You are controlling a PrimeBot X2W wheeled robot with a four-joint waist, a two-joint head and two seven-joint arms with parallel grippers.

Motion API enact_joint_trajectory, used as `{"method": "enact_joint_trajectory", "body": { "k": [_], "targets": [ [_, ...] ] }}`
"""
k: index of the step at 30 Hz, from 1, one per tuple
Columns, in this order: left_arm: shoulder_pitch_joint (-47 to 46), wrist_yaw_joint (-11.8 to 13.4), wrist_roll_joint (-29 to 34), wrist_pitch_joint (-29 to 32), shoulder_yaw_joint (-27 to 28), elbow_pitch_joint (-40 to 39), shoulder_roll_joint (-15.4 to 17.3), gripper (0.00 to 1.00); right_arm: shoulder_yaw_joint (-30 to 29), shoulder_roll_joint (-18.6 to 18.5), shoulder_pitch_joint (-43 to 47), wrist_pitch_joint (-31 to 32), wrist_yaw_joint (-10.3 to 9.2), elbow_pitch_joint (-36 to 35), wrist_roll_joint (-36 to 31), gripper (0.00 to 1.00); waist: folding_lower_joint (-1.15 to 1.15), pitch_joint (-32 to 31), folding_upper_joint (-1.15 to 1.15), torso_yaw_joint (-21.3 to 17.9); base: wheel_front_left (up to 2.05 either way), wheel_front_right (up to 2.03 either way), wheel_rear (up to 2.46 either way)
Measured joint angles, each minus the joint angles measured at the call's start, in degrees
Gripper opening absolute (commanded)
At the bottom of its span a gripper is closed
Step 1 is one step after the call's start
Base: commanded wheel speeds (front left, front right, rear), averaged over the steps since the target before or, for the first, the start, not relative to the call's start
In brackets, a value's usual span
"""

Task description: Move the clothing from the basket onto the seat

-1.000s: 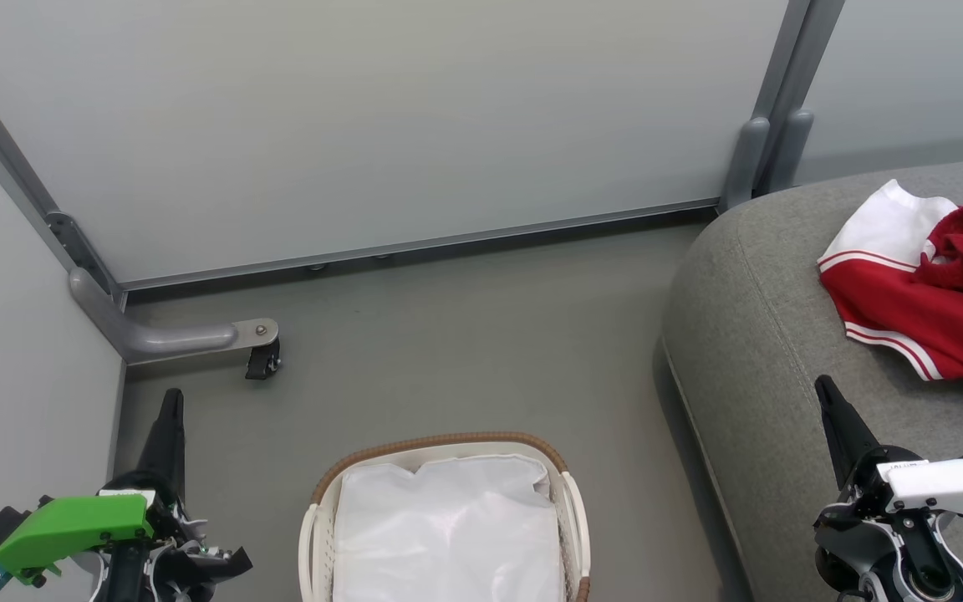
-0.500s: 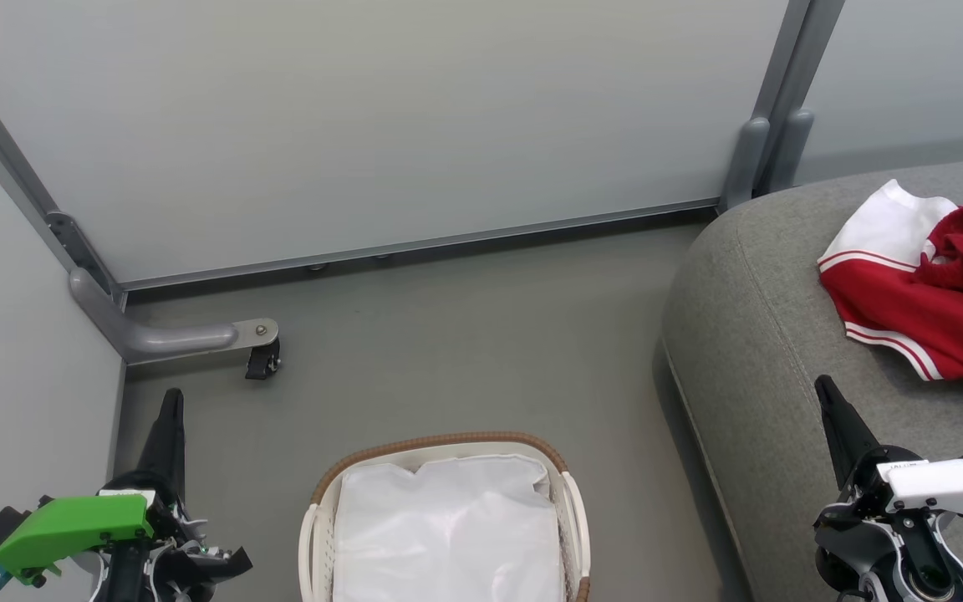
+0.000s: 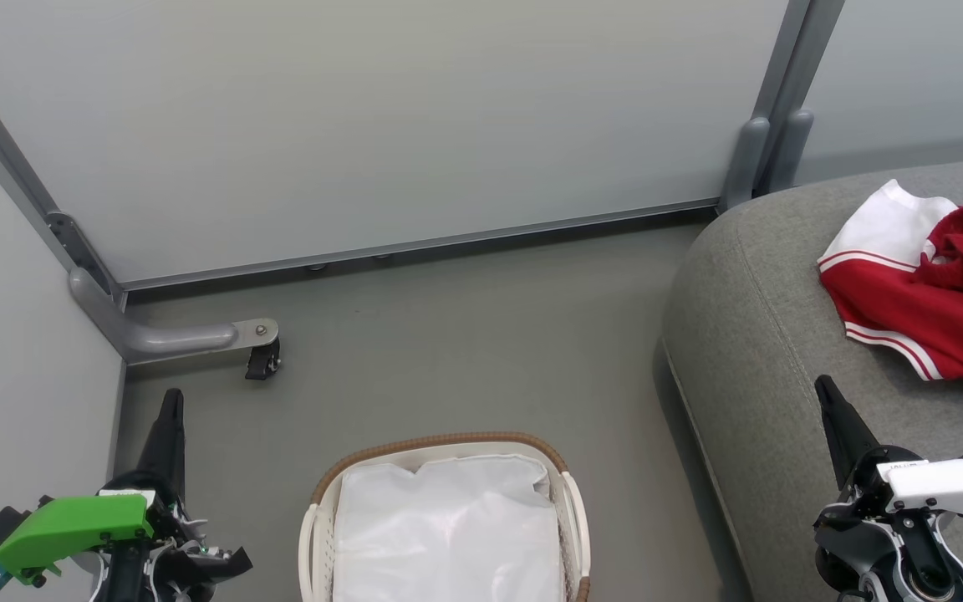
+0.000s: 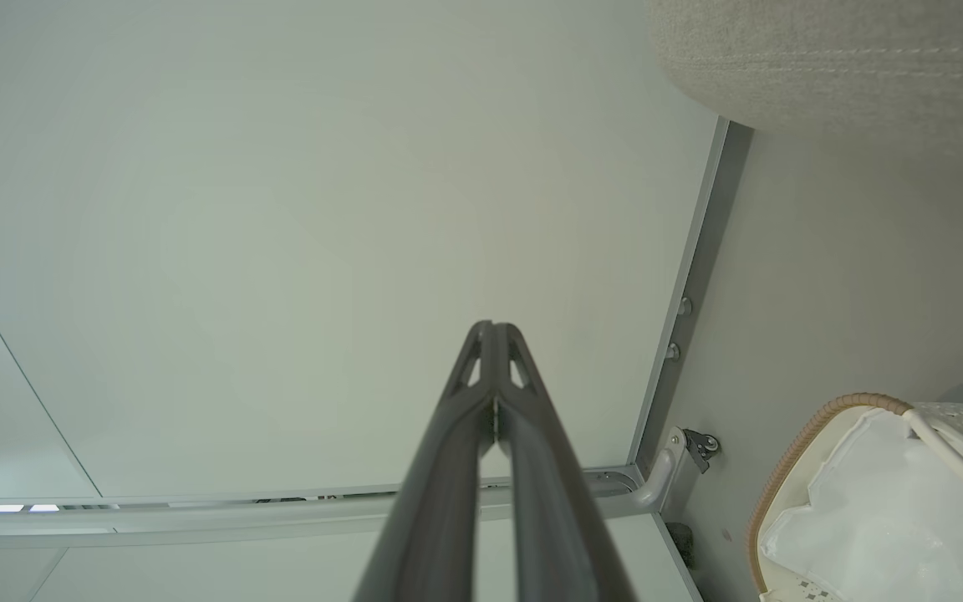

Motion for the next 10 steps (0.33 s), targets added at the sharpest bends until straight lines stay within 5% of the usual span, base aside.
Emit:
{"method": "enact_joint_trajectory", "body": {
  "k": [10],
  "targets": [
    [0.00, 0.00, 0.00, 0.00, 0.00, 0.00, 0.00, 0.00, 0.00, 0.00, 0.00, 0.00, 0.01, 0.00, 0.00, 0.00, 0.00, 0.00, 0.00, 0.00, 0.00, 0.00, 0.00]
  ]
}}
